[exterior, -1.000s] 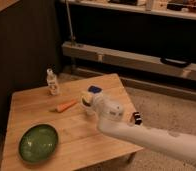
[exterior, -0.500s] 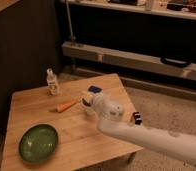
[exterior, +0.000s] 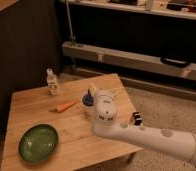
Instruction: Place the white sponge in the ceramic cup
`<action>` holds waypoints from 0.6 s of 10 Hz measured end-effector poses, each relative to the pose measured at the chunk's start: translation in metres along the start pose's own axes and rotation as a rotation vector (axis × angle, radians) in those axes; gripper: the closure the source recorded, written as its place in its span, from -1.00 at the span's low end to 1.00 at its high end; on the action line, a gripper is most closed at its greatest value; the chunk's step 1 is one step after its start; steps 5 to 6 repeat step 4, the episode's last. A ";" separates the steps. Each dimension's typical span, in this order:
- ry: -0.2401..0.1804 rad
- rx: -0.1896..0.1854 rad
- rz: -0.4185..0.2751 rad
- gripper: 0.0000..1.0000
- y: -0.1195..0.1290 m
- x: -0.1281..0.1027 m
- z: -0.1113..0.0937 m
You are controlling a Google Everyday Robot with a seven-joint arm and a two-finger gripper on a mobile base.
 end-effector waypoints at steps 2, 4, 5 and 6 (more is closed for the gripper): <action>0.001 0.002 0.000 -0.60 -0.002 0.000 0.000; 0.001 0.002 0.000 -0.60 -0.002 0.000 0.000; 0.001 0.002 0.000 -0.60 -0.002 0.000 0.000; 0.001 0.002 0.000 -0.60 -0.002 0.000 0.000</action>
